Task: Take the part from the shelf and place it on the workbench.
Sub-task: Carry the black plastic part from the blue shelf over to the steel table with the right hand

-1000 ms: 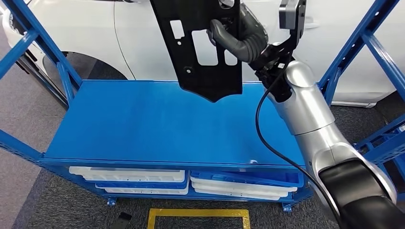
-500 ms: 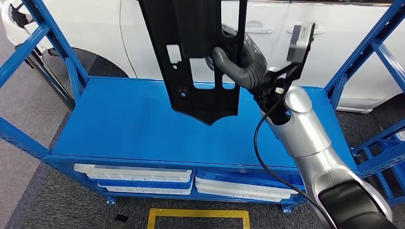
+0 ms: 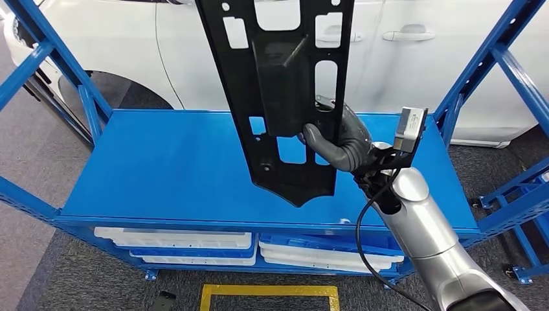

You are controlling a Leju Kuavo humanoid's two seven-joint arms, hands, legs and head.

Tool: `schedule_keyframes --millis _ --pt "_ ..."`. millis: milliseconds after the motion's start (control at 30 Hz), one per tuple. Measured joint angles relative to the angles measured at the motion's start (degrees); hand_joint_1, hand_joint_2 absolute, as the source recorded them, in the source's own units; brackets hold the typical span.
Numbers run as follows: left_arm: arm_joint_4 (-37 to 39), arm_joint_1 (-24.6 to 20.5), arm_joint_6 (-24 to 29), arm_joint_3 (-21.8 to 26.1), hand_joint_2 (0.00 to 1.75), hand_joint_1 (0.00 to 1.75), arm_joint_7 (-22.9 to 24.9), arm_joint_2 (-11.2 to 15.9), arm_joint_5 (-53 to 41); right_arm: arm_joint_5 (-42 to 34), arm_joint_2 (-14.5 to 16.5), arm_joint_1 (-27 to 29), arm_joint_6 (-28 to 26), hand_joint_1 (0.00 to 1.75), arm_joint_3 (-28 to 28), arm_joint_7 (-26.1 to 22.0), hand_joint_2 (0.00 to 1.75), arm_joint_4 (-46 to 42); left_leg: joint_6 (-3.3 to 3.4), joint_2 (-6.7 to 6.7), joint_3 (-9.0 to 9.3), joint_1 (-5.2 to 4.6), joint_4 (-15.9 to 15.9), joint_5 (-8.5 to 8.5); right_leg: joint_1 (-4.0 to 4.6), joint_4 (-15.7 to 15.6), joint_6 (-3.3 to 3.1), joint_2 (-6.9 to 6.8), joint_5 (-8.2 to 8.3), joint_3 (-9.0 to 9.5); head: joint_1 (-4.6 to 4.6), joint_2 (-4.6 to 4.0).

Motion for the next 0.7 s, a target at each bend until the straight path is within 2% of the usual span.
schedule_keyframes --millis 33,67,133,200,233,300,367,400,467,500,533,567,600,667,700 --pt "0.0 0.01 -0.08 0.01 1.75 0.0 -0.07 -0.01 0.15 0.01 -0.13 0.44 0.11 1.75 0.0 -0.04 1.75 -0.05 -0.06 0.0 -0.58 0.0 1.26 0.03 0.01 0.05 0.0 0.0 -0.02 0.0 -0.01 0.0" --pt "0.0 0.0 -0.29 0.01 1.75 0.0 -0.16 -0.01 0.32 0.01 -0.27 0.9 0.27 1.75 -0.01 -0.12 1.75 -0.18 -0.02 0.0 -0.08 0.0 0.27 1.13 0.02 0.12 0.04 0.02 -0.05 0.02 -0.01 0.0" --pt "-0.01 -0.06 -0.76 0.02 1.75 0.0 -0.39 0.01 0.63 0.01 -0.58 1.66 0.57 1.75 -0.05 -0.39 1.75 -0.81 0.33 0.01 3.53 -0.01 -7.19 4.93 0.02 0.31 0.24 0.08 -0.19 0.08 0.0 0.0" --pt "0.0 -0.16 -1.06 0.02 1.75 0.0 -0.45 0.01 0.84 0.04 -0.85 2.31 0.76 1.75 -0.16 -0.69 1.75 -1.7 0.87 -0.02 6.66 -0.19 -13.54 6.96 0.21 0.53 0.67 0.16 -0.3 0.01 0.0 0.0" --pt "0.01 -0.19 -1.13 0.02 1.75 0.0 -0.38 0.01 0.87 0.1 -0.95 2.68 0.86 1.75 -0.2 -0.81 1.75 -2.12 1.14 -0.05 7.22 -0.3 -14.69 7.03 0.29 0.53 0.92 0.18 -0.28 -0.03 0.01 0.0" --pt "0.02 -0.2 -1.2 0.04 1.75 0.0 -0.11 0.01 0.95 0.34 -1.12 3.43 1.05 1.75 -0.22 -0.96 1.75 -2.88 1.71 -0.1 7.3 -0.35 -14.94 7.18 0.36 0.35 1.55 0.18 -0.15 0.0 0.0 0.0" --pt "0.01 -0.27 -1.18 0.09 1.75 0.0 0.16 -0.01 1.15 0.57 -1.38 3.94 1.26 1.75 -0.26 -1.07 1.75 -3.59 2.43 -0.06 7.45 -0.16 -15.45 7.59 0.28 1.46 2.13 0.13 -1.16 -0.43 0.01 0.0" --pt "0.0 -0.33 -1.18 0.11 1.75 0.0 0.26 -0.02 1.28 0.62 -1.53 4.13 1.36 1.75 -0.28 -1.11 1.75 -3.92 2.74 -0.01 7.52 -0.04 -15.72 7.78 0.24 3.53 2.36 0.11 -2.54 -1.31 0.01 0.0" --pt "0.0 -0.4 -1.2 0.13 1.75 0.0 0.43 -0.05 1.49 0.64 -1.72 4.82 1.5 1.75 -0.31 -1.21 1.75 -4.37 3.01 0.03 7.49 -0.06 -15.79 7.9 0.13 10.98 2.7 0.06 -6.39 -4.57 0.02 0.0" --pt "0.0 -0.38 -1.23 0.13 1.75 0.0 0.52 -0.07 1.53 0.64 -1.82 5.33 1.53 1.75 -0.31 -1.23 1.75 -4.51 3.03 0.03 7.46 -0.08 -15.77 7.9 0.09 14.62 2.83 0.06 -7.74 -6.21 0.02 0.0" --pt "0.0 -0.35 -1.28 0.15 1.75 0.0 0.59 -0.08 1.58 0.64 -1.93 5.86 1.56 1.75 -0.31 -1.25 1.75 -4.62 3.05 0.0 7.44 -0.1 -15.74 7.91 0.05 16.65 2.9 0.06 -8.1 -7.12 0.02 0.0" --pt "-0.01 -0.33 -1.33 0.18 1.75 0.0 0.64 -0.08 1.63 0.61 -2.05 6.25 1.6 1.75 -0.31 -1.28 1.75 -4.74 3.03 -0.04 7.43 -0.11 -15.68 7.89 0.0 16.28 2.89 0.05 -7.31 -6.89 0.02 0.0" --pt "-0.01 -0.33 -1.37 0.21 1.75 0.0 0.67 -0.08 1.71 0.57 -2.15 6.5 1.64 1.75 -0.31 -1.32 1.75 -4.88 2.99 -0.07 7.44 -0.11 -15.59 7.87 -0.05 14.1 2.81 0.05 -5.82 -5.8 0.02 0.0" --pt "0.0 -0.35 -1.4 0.26 1.75 0.0 0.68 -0.08 1.88 0.46 -2.29 6.63 1.72 1.75 -0.32 -1.44 1.75 -5.27 2.83 -0.12 7.44 -0.12 -15.4 7.76 -0.09 7.17 2.5 0.04 -2.49 -2.33 0.02 -0.01" --pt "0.0 -0.36 -1.41 0.28 1.75 0.0 0.69 -0.08 1.95 0.4 -2.34 6.65 1.72 1.75 -0.33 -1.52 1.75 -5.49 2.68 -0.12 7.36 -0.23 -15.26 7.66 0.01 4.18 2.3 0.03 -1.59 -0.87 0.02 -0.01"
